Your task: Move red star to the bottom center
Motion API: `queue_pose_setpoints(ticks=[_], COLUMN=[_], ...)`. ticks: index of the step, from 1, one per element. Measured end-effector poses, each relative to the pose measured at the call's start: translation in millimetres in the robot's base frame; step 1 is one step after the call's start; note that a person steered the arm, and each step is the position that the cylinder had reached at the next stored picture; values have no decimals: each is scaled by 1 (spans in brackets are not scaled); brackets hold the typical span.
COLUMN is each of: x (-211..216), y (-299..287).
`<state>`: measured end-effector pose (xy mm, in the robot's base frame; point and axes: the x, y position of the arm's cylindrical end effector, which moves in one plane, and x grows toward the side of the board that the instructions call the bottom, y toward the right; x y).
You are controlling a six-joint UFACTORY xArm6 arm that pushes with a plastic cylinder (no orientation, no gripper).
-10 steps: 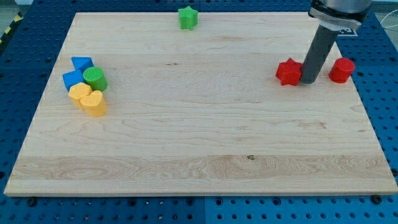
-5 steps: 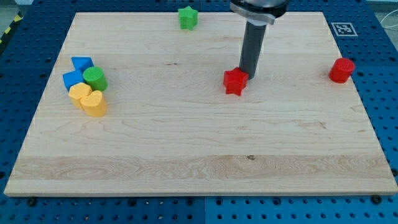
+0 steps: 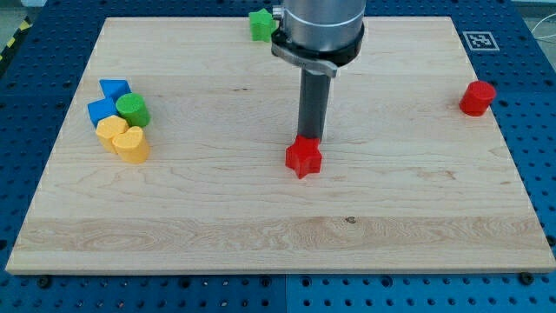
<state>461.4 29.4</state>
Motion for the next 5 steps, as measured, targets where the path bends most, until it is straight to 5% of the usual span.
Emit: queue_pose_setpoints(ticks=[2,5], x=[31,50], y=[-32,19])
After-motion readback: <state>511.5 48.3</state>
